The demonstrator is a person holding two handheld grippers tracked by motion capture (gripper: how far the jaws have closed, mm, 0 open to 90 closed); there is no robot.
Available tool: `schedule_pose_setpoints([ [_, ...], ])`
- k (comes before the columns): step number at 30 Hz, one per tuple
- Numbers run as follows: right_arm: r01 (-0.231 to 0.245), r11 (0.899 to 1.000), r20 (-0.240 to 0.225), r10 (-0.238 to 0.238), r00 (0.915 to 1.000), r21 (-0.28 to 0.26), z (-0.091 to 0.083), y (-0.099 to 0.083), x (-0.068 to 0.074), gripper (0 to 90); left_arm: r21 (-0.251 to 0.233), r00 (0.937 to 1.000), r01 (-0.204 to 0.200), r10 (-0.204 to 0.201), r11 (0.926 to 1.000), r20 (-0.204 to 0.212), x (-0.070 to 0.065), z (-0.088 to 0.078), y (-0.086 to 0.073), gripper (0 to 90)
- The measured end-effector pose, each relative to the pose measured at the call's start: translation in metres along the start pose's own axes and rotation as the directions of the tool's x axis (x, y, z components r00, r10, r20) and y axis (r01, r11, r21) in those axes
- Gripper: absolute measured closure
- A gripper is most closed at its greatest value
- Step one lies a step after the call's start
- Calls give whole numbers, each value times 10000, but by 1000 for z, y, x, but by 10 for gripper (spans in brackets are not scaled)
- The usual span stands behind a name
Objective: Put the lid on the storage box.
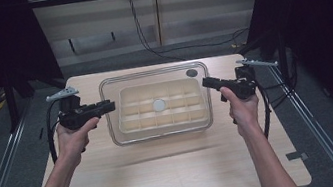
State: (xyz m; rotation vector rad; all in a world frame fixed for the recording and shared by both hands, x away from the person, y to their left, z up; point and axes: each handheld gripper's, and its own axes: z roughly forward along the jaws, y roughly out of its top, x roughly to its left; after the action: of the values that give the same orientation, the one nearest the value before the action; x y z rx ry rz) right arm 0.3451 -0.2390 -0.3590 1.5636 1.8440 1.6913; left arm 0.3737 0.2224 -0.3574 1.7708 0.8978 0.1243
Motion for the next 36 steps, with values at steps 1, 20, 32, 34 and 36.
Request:
schedule_pose_setpoints([
  [1,-1,10000,-9,1,10000,-32,1,1,0,733,-72,10000,71,-71,9999,-38,0,1,1,699],
  [20,-571,9984,106,571,9983,-41,19,15,-17,740,69,9986,323,-320,9995,-431,13,21,18,689],
  [32,-620,9978,341,612,9975,239,31,18,-28,748,407,9961,531,-501,9978,-720,26,37,15,667],
  [34,-530,9982,391,519,9979,263,33,20,-27,750,372,9954,691,-663,9969,-696,29,40,14,658],
  [36,-443,9987,427,431,9982,261,34,22,-27,751,365,9958,703,-680,9969,-616,31,41,16,656],
])
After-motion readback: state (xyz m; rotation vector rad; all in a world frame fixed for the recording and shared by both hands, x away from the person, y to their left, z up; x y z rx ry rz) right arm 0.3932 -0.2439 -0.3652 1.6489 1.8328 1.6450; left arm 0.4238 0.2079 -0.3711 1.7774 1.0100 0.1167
